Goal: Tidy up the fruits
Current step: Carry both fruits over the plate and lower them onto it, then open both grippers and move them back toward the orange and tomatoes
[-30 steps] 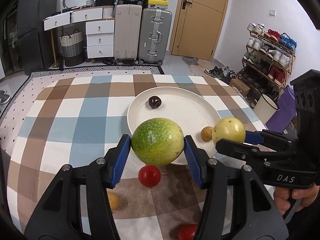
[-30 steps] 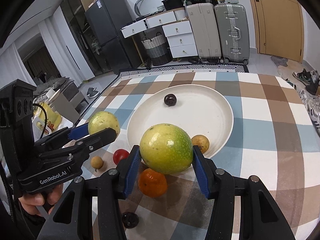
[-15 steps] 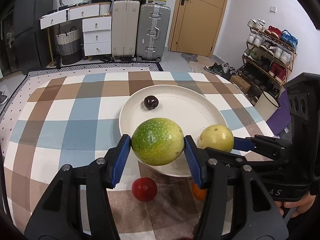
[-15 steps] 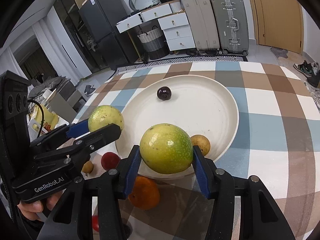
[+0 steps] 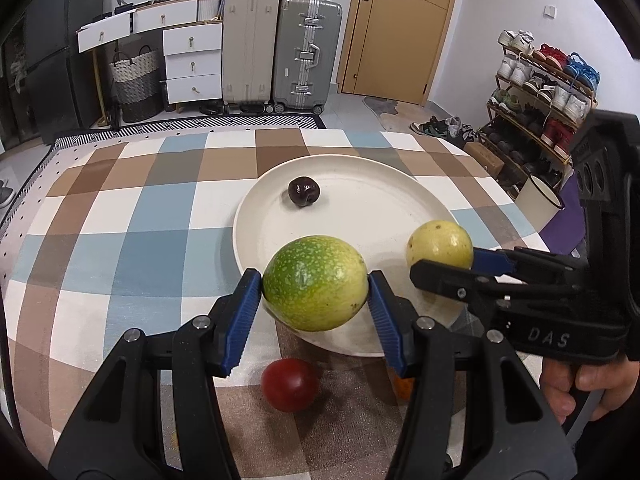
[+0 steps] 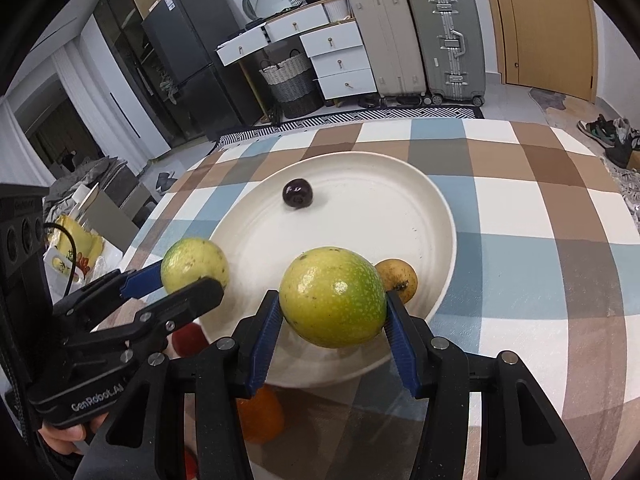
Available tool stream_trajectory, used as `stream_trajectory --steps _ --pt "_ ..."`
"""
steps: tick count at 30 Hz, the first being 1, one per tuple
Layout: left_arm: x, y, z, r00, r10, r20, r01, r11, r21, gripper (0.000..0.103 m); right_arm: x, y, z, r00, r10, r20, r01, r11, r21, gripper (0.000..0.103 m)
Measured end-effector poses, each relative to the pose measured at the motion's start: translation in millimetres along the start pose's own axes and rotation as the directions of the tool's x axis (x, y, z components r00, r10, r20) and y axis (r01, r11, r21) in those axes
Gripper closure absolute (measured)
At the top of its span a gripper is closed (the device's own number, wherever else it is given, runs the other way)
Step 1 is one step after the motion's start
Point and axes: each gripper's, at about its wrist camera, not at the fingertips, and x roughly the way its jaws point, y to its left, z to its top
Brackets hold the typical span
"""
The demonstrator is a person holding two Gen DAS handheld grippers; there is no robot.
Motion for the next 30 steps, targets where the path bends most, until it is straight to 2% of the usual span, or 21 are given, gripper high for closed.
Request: stream_trajectory --steps 12,18,23,25,26,28,30 --pt "18.1 -6.8 4.0 1.000 -0.005 -0.015 0.006 1.000 0.010 0.051 12.7 -7.7 15.0 0.999 -0.033 0.003 0.033 0.999 0.010 0.051" --pt "21.8 -11.4 2.6 1.000 0.007 -0.023 -0.006 0.999 0.036 0.051 11.7 -11.2 17.6 1.000 -0.011 -0.014 0.011 0.999 0.033 0.050" --pt "14.1 -7.4 2.9 1.000 0.017 -0.008 -0.017 1.000 0.021 0.051 -9.2 -11.9 17.8 0.999 -0.019 0.036 0.018 0.999 0.026 0.049" --pt "7.2 -5.2 4.3 1.000 0.018 -0.005 -0.018 1.000 0.012 0.049 -18.7 -13.0 16.4 0.998 -0.030 0.048 0.029 0.999 0.023 0.044" --pt "2.3 -3.7 4.8 1.000 0.021 -0.002 -0.021 1.000 0.007 0.048 -23.1 -13.8 14.7 0.998 -0.038 0.054 0.037 0.999 0.021 0.038" --pt "-7.7 -1.5 4.7 0.999 0.035 0.009 -0.035 0.999 0.004 0.032 -37.6 -12.2 9.0 0.989 -0.110 0.100 0.111 0.994 0.000 0.027" --pt "-21.7 0.2 2.4 0.998 0.057 0.034 -0.057 0.998 0.005 0.019 -49.9 -8.9 2.9 0.983 -0.127 0.134 0.133 0.991 -0.032 0.011"
